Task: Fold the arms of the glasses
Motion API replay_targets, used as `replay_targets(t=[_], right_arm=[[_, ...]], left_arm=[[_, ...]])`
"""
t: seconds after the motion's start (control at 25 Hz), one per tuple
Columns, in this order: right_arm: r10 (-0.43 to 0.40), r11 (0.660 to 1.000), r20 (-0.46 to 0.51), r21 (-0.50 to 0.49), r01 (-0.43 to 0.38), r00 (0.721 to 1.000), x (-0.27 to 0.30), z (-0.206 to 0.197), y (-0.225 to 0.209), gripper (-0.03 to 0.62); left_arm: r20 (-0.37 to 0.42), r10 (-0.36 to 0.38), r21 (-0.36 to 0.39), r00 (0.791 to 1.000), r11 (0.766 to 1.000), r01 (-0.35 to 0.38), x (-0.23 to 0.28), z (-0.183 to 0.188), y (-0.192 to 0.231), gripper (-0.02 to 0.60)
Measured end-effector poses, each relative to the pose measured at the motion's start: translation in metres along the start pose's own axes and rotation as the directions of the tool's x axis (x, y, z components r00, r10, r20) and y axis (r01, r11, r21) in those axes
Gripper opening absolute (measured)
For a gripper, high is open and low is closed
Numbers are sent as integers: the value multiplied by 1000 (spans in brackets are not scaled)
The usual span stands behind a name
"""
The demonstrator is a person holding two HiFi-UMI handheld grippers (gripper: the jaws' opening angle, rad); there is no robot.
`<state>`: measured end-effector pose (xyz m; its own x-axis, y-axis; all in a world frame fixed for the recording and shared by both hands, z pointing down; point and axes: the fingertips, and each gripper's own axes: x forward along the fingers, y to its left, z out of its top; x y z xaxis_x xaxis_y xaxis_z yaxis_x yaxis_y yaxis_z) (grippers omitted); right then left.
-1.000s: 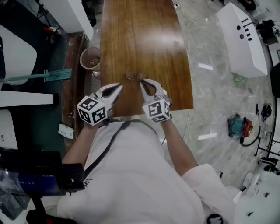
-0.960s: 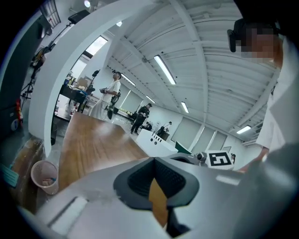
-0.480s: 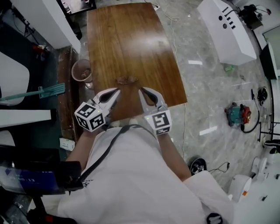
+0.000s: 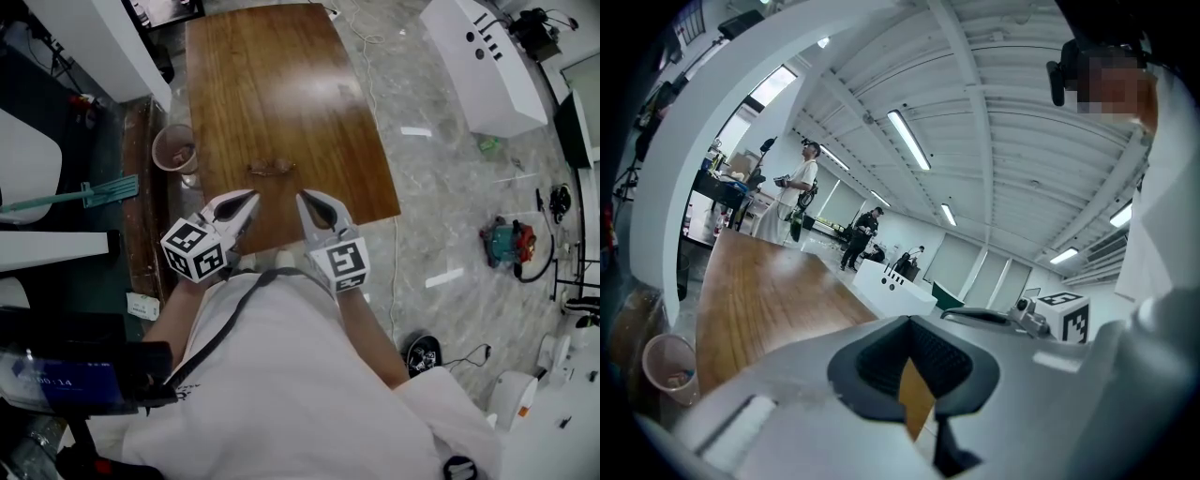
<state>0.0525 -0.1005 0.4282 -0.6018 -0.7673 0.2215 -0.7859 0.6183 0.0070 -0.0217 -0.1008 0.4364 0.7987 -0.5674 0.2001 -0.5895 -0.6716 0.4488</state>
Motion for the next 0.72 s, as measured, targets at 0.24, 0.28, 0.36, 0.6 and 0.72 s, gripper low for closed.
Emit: replay_targets(t=[0.24,0.28,0.36,0.6,0.72], right_arm=[[4,1000,-10,14,-4,1000,1,-5,2,8],[1,1000,-17,14,-1,1000,2,-8,2,8],[2,1000,-23,13,-1,1000,4,-9,2,8],[12,1000,-40,8,-11,999,7,-11,0,8],[11,1000,-50,-6,-12,999,4,-13,-2,8]], left_arm=[[0,4,2,1000,1000,-4,-4,-3,0,5],[-1,5,3,1000,1000,-5,-5,-4,0,5],[-6,8,3,1000,1000,-8,-6,-5,2,5],[-20,17,-3,1000,1000,-17,-3,-8,6,5],[-21,22,-3,1000,1000,-22,1,-10,3,5]])
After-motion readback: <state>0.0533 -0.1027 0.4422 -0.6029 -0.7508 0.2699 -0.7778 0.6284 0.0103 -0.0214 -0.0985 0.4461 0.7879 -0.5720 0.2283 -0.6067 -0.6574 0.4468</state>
